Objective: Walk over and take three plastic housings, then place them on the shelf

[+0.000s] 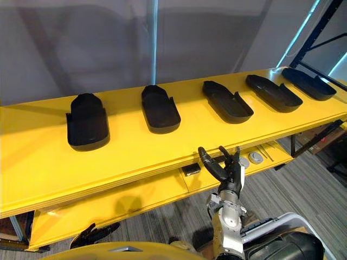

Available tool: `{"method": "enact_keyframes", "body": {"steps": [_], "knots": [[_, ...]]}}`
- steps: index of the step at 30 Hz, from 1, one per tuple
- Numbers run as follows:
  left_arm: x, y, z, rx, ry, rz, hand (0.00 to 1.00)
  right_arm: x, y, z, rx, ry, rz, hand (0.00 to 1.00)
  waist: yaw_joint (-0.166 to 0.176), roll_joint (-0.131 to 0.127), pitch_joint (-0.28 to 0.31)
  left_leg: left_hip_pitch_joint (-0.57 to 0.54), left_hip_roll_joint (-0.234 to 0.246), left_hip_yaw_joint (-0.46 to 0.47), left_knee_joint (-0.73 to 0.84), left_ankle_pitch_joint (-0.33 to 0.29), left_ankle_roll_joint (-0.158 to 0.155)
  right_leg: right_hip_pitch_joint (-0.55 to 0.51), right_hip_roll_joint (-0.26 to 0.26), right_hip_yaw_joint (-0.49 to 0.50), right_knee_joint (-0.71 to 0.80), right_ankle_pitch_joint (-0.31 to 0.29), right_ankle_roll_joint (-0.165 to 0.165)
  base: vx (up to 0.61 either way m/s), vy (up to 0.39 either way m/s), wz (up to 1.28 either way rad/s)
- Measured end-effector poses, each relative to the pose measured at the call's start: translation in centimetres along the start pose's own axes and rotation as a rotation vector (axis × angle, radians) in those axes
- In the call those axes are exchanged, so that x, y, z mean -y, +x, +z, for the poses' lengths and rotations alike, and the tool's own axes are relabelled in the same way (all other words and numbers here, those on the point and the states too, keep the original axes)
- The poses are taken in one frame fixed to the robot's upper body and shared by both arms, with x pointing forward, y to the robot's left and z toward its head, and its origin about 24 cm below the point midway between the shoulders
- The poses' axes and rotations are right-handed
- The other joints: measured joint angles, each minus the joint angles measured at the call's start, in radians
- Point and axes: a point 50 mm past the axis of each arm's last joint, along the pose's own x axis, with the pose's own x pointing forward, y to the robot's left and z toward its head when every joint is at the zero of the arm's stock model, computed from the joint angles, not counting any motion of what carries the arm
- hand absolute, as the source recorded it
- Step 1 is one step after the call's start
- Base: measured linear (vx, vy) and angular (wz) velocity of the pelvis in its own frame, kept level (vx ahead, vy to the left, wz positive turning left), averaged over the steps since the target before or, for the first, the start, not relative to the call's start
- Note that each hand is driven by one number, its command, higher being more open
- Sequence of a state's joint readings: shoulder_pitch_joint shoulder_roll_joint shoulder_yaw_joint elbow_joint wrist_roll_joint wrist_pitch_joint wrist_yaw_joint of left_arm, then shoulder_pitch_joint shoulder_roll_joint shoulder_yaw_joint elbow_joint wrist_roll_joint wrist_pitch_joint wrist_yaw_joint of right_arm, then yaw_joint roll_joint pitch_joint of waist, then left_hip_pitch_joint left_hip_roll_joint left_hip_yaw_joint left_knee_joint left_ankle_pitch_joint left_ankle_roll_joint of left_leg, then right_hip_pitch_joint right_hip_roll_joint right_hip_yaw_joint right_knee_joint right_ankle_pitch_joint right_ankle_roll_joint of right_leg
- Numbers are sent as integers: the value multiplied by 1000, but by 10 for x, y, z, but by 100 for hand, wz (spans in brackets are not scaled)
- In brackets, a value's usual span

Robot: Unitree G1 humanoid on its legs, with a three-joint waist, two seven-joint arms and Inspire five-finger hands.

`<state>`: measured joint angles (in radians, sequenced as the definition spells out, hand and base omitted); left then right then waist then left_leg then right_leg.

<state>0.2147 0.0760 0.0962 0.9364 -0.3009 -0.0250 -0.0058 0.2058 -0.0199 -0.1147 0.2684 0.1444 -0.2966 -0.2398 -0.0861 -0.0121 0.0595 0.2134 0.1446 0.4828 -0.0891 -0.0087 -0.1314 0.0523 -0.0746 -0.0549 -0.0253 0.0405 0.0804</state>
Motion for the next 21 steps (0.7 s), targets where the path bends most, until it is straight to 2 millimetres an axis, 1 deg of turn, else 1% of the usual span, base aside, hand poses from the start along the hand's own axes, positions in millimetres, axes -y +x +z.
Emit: {"method": "enact_keyframes", "body": {"steps": [2, 4, 5, 6, 7, 8, 10, 12, 13, 14, 16, 17, 18, 20, 21], "knots": [[4, 1, 0, -2, 4, -8, 100, -6, -7, 1, 30, -16, -18, 100, -2, 8, 7, 12, 7, 28, 0, -8, -7, -1, 7, 23, -3, 0, -1, 48, 4, -44], [8, 2, 1, -2, -3, -15, 100, -4, -17, -3, 35, -33, -86, 100, -2, 15, 16, 22, 14, 50, 1, -16, -15, -1, 12, 37, -7, -1, -2, 69, 4, -27], [11, 2, 0, -2, -9, -20, 100, 4, -26, -9, 15, -36, -148, 100, -6, 21, 19, 24, 19, 58, 3, -21, -18, -2, 15, 40, -8, -1, -3, 73, -12, -20], [12, 2, 0, 0, -11, -21, 100, 8, -30, -12, 6, -39, -177, 100, -8, 27, 23, 25, 20, 62, 4, -24, -19, -3, 16, 43, -8, -1, -3, 82, -6, -16], [15, 2, -1, 0, -19, -23, 100, 16, -37, -14, -2, -41, -223, 100, -13, 39, 31, 27, 21, 74, 4, -26, -22, -6, 17, 49, -8, -1, -3, 73, 8, -20], [17, 1, -3, -3, -26, -25, 100, 22, -41, -16, -15, -40, -250, 100, -24, 51, 39, 34, 22, 95, 4, -28, -24, -7, 19, 54, -8, -2, -3, 71, 6, -23], [20, 1, -5, -10, -30, -24, 100, 28, -45, -19, -27, -49, -286, 100, -30, 61, 39, 47, 25, 124, 5, -28, -24, -4, 24, 58, -3, -3, -4, 38, -11, -22], [23, 1, -5, -9, -30, -29, 100, 33, -50, -16, -15, -53, -321, 100, -31, 63, 39, 60, 28, 141, 5, -30, -28, 4, 27, 55, 9, -13, -5, 6, -11, -6], [23, 1, -5, -9, -33, -29, 100, 35, -52, -11, 22, -53, -349, 100, -30, 63, 38, 63, 29, 145, 5, -33, -32, 5, 27, 51, 15, -20, -4, -30, -27, 7], [23, 1, -5, -8, -39, -27, 100, 35, -53, -7, 55, -44, -362, 100, -28, 61, 39, 69, 29, 145, 5, -34, -33, 5, 26, 47, 29, -30, -5, -54, -32, 8], [22, 1, -7, -15, -47, -22, 100, 34, -54, -5, 75, -36, -364, 100, -27, 54, 32, 75, 31, 144, 5, -35, -34, 7, 25, 39, 44, -44, -6, -60, -27, 6], [21, 0, -8, -20, -47, -20, 100, 35, -55, -5, 72, -37, -364, 100, -26, 49, 28, 75, 31, 144, 5, -35, -34, 8, 24, 34, 44, -46, -8, -62, -40, 9], [21, 0, -10, -36, -47, -20, 100, 36, -57, -7, 62, -42, -356, 100, -24, 53, 14, 75, 33, 143, 5, -35, -34, 10, 24, 29, 44, -47, -8, -61, -47, 9], [20, 0, -12, -52, -47, -19, 100, 36, -57, -13, 25, -55, -319, 100, -23, 49, 8, 75, 34, 142, 5, -35, -33, 12, 24, 24, 44, -49, -8, -46, -40, 5], [20, 0, -13, -60, -46, -18, 100, 36, -59, -21, -27, -66, -286, 100, -24, 49, 5, 75, 35, 141, 5, -35, -33, 13, 24, 21, 43, -50, -9, -27, -27, 5]]}}
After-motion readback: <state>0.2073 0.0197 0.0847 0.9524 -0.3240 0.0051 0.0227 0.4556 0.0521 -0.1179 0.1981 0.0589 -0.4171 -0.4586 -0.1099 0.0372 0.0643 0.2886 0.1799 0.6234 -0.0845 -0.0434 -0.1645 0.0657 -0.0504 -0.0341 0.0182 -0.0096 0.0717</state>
